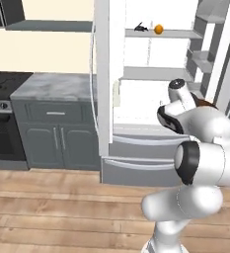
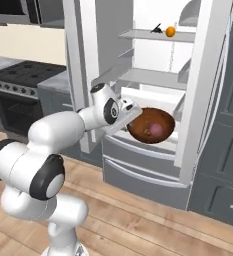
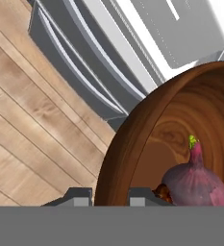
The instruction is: Pick the chicken drumstick and onion from their plates and place them in the bowl. Then put the bowl in the fridge.
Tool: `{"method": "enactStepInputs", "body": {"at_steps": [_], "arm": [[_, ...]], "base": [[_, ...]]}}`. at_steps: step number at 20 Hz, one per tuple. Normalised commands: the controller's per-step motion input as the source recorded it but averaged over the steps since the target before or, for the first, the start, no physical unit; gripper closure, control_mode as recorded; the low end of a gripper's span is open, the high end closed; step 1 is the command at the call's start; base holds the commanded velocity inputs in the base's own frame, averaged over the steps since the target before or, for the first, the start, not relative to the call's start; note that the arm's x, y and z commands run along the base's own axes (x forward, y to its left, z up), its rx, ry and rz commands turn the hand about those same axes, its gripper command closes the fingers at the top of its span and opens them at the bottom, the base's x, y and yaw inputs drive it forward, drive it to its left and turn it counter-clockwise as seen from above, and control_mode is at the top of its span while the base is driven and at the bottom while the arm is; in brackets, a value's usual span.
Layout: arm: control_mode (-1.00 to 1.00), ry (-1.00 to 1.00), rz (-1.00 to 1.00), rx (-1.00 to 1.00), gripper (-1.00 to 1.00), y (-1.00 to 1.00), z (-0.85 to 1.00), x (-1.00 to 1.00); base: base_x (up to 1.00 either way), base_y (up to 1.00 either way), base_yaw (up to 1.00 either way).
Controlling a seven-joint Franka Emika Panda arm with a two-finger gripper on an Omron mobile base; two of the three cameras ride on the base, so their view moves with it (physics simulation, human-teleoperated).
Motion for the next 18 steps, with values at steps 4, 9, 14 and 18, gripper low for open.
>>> {"method": "enactStepInputs", "body": {"at_steps": [4, 9, 14, 18], "arm": [[1.0, 0.0, 0.0, 0.0, 1.0, 0.0, 0.0, 0.0], [1.0, 0.0, 0.0, 0.0, 1.0, 0.0, 0.0, 0.0], [1.0, 0.0, 0.0, 0.0, 1.0, 0.0, 0.0, 0.0], [1.0, 0.0, 0.0, 0.0, 1.0, 0.0, 0.0, 0.0]], "base": [[0.48, -0.05, 0.3], [0.41, -0.31, 0.41], [0.16, -0.6, 0.2], [0.23, -0.6, 0.12]]}}
